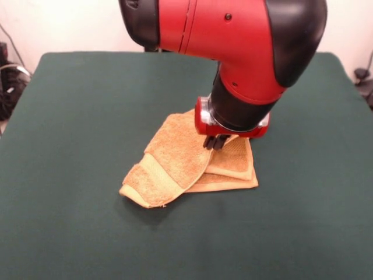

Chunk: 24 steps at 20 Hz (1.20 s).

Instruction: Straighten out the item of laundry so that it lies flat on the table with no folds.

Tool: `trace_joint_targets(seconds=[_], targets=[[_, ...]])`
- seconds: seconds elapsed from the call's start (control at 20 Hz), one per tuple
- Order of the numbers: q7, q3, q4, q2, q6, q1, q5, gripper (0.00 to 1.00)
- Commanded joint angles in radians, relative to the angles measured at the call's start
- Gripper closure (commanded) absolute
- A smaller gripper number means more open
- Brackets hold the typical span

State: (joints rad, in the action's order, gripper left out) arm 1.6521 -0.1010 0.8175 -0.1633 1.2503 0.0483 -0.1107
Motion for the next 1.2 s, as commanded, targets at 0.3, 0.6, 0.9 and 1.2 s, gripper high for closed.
trace_joint_targets(seconds=[0.3,0.6,0.9,1.2], targets=[[-0.03,0.137,0.163,-0.047,-0.109,0.018,0.029,1.0],[-0.026,0.14,0.159,-0.045,-0.108,0.017,0.031,1.0],[-0.01,0.141,0.157,-0.046,-0.106,0.014,0.036,1.0],[-0.007,0.138,0.157,-0.049,-0.115,0.013,0.029,1.0]])
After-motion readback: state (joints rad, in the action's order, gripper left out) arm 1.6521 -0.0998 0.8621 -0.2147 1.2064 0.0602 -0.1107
